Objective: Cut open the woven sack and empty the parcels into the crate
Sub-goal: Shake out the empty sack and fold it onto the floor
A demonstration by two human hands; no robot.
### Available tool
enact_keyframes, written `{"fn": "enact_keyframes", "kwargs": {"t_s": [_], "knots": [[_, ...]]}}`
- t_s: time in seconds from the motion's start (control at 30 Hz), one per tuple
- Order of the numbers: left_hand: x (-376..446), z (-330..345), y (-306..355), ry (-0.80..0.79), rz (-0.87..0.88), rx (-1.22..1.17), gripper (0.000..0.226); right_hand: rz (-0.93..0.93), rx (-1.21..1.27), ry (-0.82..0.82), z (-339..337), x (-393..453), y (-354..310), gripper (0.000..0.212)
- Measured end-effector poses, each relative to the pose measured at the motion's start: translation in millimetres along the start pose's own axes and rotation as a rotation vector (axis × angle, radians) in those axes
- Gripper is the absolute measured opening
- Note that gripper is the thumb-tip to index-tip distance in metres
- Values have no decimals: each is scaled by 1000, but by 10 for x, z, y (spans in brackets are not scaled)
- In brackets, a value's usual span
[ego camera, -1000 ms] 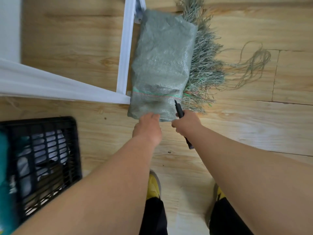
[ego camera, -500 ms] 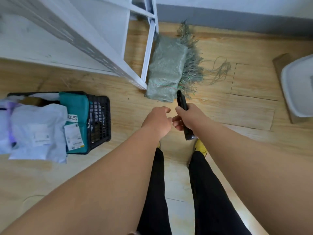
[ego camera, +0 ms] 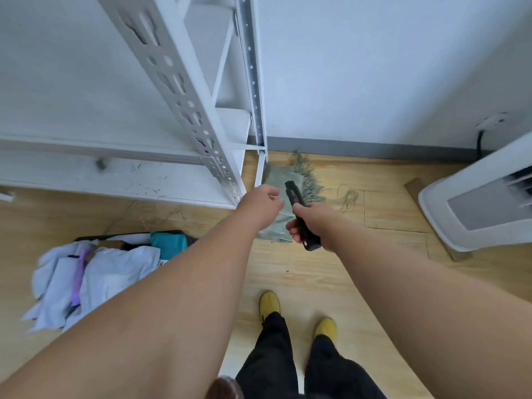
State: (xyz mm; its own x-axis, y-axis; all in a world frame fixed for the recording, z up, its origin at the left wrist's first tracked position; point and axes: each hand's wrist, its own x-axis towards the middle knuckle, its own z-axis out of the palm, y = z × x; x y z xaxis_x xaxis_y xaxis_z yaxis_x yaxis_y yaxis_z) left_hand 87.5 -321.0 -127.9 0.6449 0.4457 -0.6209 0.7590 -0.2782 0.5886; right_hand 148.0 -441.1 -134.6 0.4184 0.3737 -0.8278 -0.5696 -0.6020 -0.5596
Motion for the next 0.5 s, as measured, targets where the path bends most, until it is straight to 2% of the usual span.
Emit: {"fn": "enact_keyframes", "kwargs": {"t_s": [0.1,0.33,0.43,0.5], "knots": [[-250,-144,9,53,36,-89,38,-37,0,-38,167,-260,-78,8],[-1037,-285,-110,282,21,-397,37,-240,25,-117,512,-850,68,22],[-1304,-438,-180,321,-31,-501,39,-284,63,-170,702,-1088,136,23],[-1399,-603,-231,335,-34,-581,27,-330,28,-185,819,-1203,63,22]]}}
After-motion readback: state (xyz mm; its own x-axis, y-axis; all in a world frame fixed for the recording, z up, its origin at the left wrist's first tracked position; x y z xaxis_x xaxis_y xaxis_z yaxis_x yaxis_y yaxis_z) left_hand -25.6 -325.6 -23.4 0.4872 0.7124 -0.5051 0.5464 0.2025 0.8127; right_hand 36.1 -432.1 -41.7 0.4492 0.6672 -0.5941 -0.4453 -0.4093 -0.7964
